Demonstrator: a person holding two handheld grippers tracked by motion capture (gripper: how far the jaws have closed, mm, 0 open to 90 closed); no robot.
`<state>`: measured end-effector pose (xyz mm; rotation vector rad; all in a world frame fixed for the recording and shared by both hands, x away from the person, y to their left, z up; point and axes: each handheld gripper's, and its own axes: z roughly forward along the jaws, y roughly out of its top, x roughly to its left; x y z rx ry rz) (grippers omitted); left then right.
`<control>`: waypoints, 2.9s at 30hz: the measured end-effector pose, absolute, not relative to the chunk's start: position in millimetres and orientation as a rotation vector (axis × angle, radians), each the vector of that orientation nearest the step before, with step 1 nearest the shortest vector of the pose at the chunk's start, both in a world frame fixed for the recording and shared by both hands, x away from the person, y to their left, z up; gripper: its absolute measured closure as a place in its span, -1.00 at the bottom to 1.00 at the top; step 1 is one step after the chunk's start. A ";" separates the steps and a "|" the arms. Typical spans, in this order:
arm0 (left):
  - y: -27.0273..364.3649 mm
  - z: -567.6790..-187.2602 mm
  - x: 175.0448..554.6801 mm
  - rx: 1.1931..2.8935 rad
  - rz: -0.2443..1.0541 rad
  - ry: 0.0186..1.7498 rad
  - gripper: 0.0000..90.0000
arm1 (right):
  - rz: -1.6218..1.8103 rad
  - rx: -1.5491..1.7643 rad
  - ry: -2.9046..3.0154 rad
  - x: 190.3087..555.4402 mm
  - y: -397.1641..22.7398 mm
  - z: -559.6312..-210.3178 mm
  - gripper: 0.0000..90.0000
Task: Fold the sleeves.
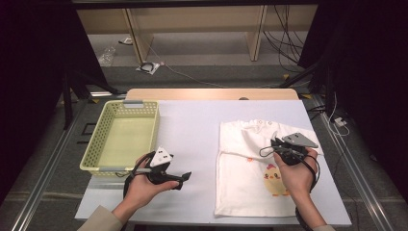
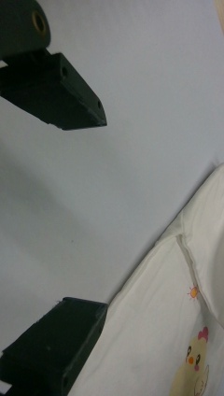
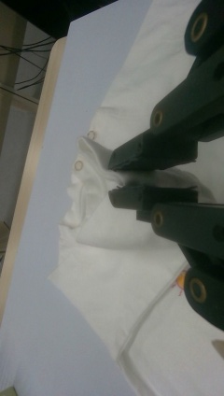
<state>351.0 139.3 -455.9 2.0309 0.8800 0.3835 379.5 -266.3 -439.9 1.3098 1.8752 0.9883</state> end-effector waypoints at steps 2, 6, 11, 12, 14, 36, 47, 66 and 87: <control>139.4 -455.8 350.9 2.030 0.383 0.880 -0.79 | 0.982 1.323 1.873 377.4 -269.9 -442.3 0.76; 140.0 -455.4 351.1 2.031 0.384 0.880 -0.79 | 0.958 1.363 1.883 372.6 -278.3 -446.2 0.69; 140.3 -455.0 351.1 2.029 0.385 0.880 -0.79 | 0.925 1.408 1.875 364.0 -291.2 -452.5 0.63; 140.2 -454.9 351.1 2.029 0.385 0.880 -0.79 | 0.916 1.421 1.872 361.6 -294.0 -452.6 0.62; 140.0 -454.7 351.0 2.028 0.387 0.879 -0.79 | 0.908 1.438 1.858 357.3 -299.3 -453.0 0.60; 142.3 -454.1 352.2 2.013 0.392 0.886 -0.77 | 0.909 1.530 1.777 355.4 -338.0 -447.5 0.38; 143.1 -453.4 352.3 2.010 0.393 0.886 -0.76 | 0.861 1.610 1.802 385.2 -357.9 -446.6 0.23; 143.4 -454.1 352.9 2.009 0.390 0.890 -0.75 | 0.728 1.779 1.843 443.6 -387.2 -459.5 0.13; 143.8 -454.4 353.1 2.009 0.391 0.890 -0.75 | 0.631 1.835 1.861 455.8 -404.4 -472.8 0.44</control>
